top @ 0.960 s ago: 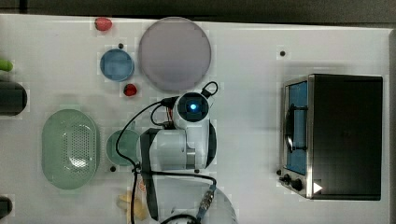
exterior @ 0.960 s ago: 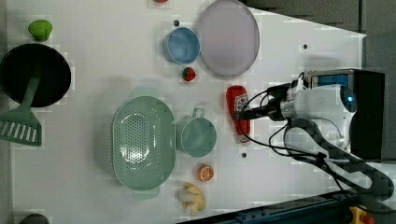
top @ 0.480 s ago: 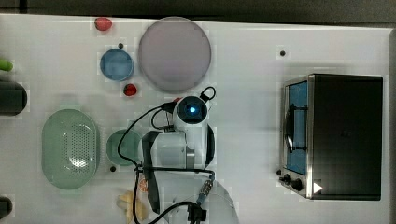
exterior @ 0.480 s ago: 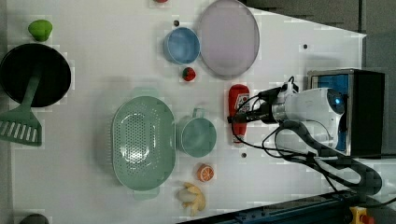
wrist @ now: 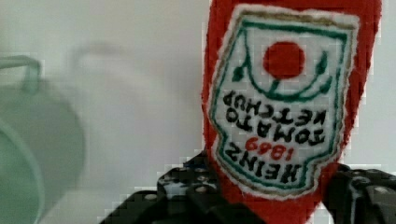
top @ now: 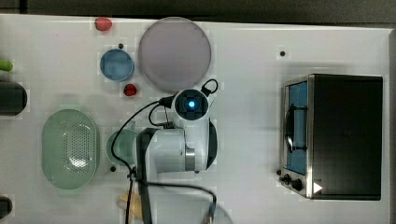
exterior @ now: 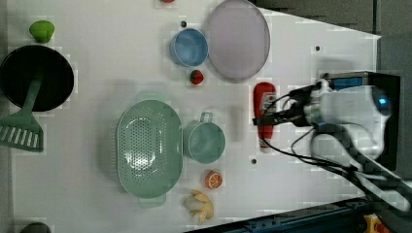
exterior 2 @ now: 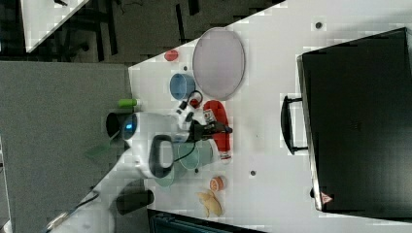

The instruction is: Pick Ketchup from the table and place it in strainer.

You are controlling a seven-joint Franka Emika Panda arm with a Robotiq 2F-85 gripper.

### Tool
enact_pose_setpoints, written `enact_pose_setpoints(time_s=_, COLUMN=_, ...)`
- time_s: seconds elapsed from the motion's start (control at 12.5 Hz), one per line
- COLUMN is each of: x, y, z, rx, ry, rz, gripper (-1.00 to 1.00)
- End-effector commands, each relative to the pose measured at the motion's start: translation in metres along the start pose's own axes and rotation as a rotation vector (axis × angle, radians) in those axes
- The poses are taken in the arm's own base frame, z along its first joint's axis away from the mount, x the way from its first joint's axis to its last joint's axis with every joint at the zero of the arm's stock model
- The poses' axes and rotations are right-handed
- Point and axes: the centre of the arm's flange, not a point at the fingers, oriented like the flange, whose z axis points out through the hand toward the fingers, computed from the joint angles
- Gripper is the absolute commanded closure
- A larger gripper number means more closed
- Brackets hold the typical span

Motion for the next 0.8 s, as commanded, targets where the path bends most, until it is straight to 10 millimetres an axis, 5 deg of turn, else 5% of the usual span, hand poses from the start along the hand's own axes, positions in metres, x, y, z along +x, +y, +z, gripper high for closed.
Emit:
enact_pose_setpoints(time_s=0.08, x=0.011, y=-0.028, z=-0.138, rx=-0.058, ry=0.121, rz=-0.060, gripper=-0.21)
enact_pose_setpoints(time_s=0.24, x=0.005, y=-0.056, z=-0.186, rx=-0.074, ry=0.117, rz=-0.090, gripper=-0.21)
enact_pose_setpoints(time_s=0.4, x=0.003, y=-0.098, z=-0.211, rx=-0.084, ry=0.122, rz=-0.087, gripper=-0.21)
enact_pose_setpoints(time_s=0.8, x=-0.003, y=-0.221, z=-0.187, rx=-0.058, ry=0.109, rz=0.173, gripper=-0.21)
